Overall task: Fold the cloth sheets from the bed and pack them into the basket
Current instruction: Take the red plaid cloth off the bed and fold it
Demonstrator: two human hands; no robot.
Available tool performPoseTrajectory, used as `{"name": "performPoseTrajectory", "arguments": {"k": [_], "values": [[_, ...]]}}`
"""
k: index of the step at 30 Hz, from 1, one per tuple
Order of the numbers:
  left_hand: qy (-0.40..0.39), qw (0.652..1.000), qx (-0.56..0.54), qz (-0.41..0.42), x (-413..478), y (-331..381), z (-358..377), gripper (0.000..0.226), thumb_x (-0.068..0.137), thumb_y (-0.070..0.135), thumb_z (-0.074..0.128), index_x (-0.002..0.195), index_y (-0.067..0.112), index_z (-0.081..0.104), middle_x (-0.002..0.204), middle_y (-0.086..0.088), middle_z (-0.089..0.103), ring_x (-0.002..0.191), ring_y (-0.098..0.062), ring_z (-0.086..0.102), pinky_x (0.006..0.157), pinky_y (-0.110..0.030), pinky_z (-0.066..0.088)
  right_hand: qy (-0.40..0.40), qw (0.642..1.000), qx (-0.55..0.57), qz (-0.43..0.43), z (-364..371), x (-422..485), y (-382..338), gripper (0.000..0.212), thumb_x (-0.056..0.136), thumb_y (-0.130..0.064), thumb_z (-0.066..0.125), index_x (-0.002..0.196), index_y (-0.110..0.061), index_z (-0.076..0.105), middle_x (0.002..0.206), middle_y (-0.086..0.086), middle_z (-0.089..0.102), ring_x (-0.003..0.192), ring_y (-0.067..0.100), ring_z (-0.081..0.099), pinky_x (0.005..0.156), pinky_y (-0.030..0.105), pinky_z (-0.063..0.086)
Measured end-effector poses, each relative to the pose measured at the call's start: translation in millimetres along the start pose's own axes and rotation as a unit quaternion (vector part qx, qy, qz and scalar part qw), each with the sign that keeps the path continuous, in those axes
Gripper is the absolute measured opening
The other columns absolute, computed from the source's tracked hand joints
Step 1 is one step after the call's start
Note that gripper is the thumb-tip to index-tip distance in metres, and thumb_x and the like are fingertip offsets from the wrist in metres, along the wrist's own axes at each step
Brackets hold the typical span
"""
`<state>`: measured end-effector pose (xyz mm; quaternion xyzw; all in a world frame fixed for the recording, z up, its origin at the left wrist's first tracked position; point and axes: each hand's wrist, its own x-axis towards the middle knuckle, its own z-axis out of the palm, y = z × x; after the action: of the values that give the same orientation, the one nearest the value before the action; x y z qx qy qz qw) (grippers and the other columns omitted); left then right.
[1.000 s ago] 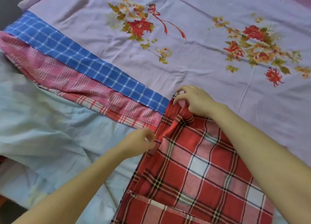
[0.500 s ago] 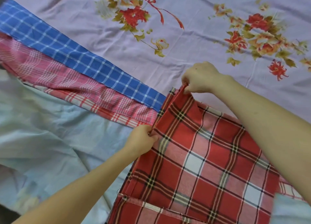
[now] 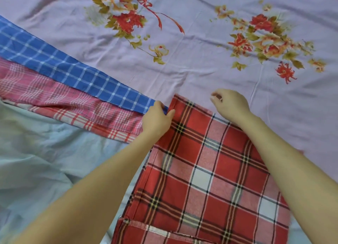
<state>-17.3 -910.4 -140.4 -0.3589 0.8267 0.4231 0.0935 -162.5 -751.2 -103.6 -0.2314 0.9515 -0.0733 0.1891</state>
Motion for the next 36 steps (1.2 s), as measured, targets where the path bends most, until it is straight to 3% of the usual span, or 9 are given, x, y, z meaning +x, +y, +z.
{"name": "performPoseTrajectory", "arguments": {"k": [3, 9, 13, 17, 23, 26, 30, 32, 36], "values": [[0.001, 0.997, 0.081, 0.011, 22, 8, 5, 0.033, 0.093, 0.035, 0.056, 0.108, 0.007, 0.049, 0.104, -0.012, 0.061, 0.092, -0.03, 0.057, 0.066, -0.034, 0.038, -0.089, 0.987, -0.133, 0.027, 14, -35, 51, 0.039, 0.088, -0.041, 0.06, 0.122, -0.022, 0.058, 0.119, 0.005, 0.061, 0.111, 0.029, 0.055, 0.089, 0.036, 0.041], [0.029, 0.981, 0.115, 0.156, -52, -3, -2, 0.018, 0.092, 0.026, 0.055, 0.091, 0.008, 0.052, 0.089, -0.008, 0.058, 0.08, -0.026, 0.054, 0.063, -0.031, 0.032, 0.17, 0.981, -0.053, 0.072, 24, -106, 79, 0.021, 0.086, -0.012, 0.06, 0.105, -0.007, 0.064, 0.092, 0.015, 0.065, 0.089, 0.037, 0.058, 0.078, 0.042, 0.043], [-0.252, 0.921, 0.244, 0.169, -152, -63, -5, 0.037, 0.089, 0.057, 0.048, 0.08, 0.021, 0.051, 0.075, 0.006, 0.055, 0.073, -0.016, 0.053, 0.058, -0.027, 0.034, -0.026, 0.998, 0.008, 0.049, 43, -210, 86, 0.01, 0.087, -0.034, 0.062, 0.081, -0.026, 0.064, 0.075, -0.006, 0.065, 0.079, 0.021, 0.063, 0.065, 0.03, 0.046], [-0.349, 0.838, 0.395, 0.141, -189, -104, -11, 0.043, 0.081, 0.064, 0.054, 0.096, 0.024, 0.051, 0.092, 0.005, 0.058, 0.097, -0.018, 0.059, 0.065, -0.025, 0.033, -0.256, 0.953, -0.14, 0.085, 72, -301, 119, 0.032, 0.082, -0.058, 0.057, 0.103, -0.034, 0.06, 0.106, -0.011, 0.064, 0.105, 0.014, 0.058, 0.082, 0.027, 0.042], [-0.402, 0.875, 0.269, 0.034, -175, -103, -28, 0.028, 0.072, 0.033, 0.078, 0.064, 0.022, 0.054, 0.061, 0.009, 0.049, 0.062, -0.009, 0.048, 0.056, -0.023, 0.033, -0.3, 0.929, -0.151, 0.153, 87, -360, 143, 0.048, 0.08, -0.052, 0.064, 0.122, -0.034, 0.053, 0.119, -0.012, 0.061, 0.114, 0.012, 0.053, 0.091, 0.029, 0.033], [-0.451, 0.865, 0.211, 0.063, -189, -75, -62, 0.024, 0.074, 0.023, 0.078, 0.061, 0.018, 0.058, 0.057, 0.007, 0.054, 0.056, -0.009, 0.051, 0.058, -0.02, 0.039, -0.329, 0.922, 0.088, 0.184, 47, -383, 154, 0.02, 0.074, -0.034, 0.078, 0.092, -0.04, 0.07, 0.085, -0.009, 0.067, 0.081, 0.007, 0.061, 0.071, 0.025, 0.039], [-0.526, 0.804, 0.253, 0.11, -206, -6, -127, 0.04, 0.049, 0.07, 0.074, 0.077, 0.043, 0.067, 0.073, 0.017, 0.068, 0.071, -0.005, 0.064, 0.069, -0.021, 0.052, -0.378, 0.885, 0.219, 0.159, -52, -414, 169, 0.035, 0.052, -0.066, 0.079, 0.061, -0.034, 0.069, 0.056, -0.013, 0.058, 0.057, 0.002, 0.053, 0.059, 0.027, 0.042], [-0.476, 0.834, 0.248, 0.125, -186, 30, -141, 0.058, 0.034, 0.087, 0.065, 0.076, 0.048, 0.067, 0.068, 0.015, 0.068, 0.069, -0.006, 0.064, 0.068, -0.023, 0.051, -0.315, 0.906, 0.229, 0.166, -92, -392, 174, 0.04, 0.051, -0.068, 0.077, 0.063, -0.03, 0.071, 0.055, -0.011, 0.06, 0.054, 0.001, 0.054, 0.055, 0.02, 0.04], [-0.221, 0.94, 0.206, 0.158, -105, 88, -115, 0.016, 0.07, 0.03, 0.082, 0.065, 0.025, 0.068, 0.069, -0.003, 0.063, 0.066, -0.016, 0.055, 0.061, -0.02, 0.04, -0.099, 0.94, 0.223, 0.238, -117, -294, 191, 0.013, 0.069, -0.016, 0.081, 0.069, -0.009, 0.07, 0.059, 0.004, 0.063, 0.057, 0.012, 0.055, 0.052, 0.019, 0.04]]}}
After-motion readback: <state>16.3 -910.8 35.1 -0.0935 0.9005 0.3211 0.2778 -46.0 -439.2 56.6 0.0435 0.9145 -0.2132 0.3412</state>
